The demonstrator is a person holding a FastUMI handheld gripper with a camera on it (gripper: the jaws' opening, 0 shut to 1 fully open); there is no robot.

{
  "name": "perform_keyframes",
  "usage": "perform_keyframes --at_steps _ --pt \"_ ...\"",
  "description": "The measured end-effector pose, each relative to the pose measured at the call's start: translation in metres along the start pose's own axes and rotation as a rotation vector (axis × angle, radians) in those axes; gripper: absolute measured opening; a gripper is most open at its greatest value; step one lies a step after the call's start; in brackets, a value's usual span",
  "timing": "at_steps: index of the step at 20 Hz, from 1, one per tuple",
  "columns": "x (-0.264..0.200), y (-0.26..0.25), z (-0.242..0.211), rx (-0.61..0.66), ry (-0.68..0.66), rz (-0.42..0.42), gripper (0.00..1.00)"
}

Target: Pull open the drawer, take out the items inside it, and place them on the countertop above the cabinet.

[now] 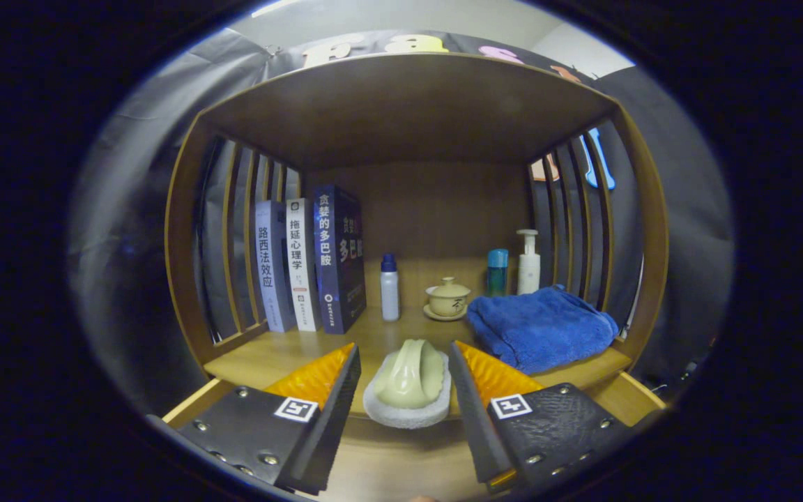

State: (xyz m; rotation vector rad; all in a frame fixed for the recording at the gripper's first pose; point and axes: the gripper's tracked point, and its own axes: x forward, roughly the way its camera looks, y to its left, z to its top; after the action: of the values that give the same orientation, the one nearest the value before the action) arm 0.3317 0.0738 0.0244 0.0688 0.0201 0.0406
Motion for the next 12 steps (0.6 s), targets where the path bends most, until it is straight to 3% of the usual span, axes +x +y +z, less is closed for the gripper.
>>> perform_keyframes --at_steps 12 --pt "-0.003 0.003 0.010 -0.003 -0.039 0.001 0.78"
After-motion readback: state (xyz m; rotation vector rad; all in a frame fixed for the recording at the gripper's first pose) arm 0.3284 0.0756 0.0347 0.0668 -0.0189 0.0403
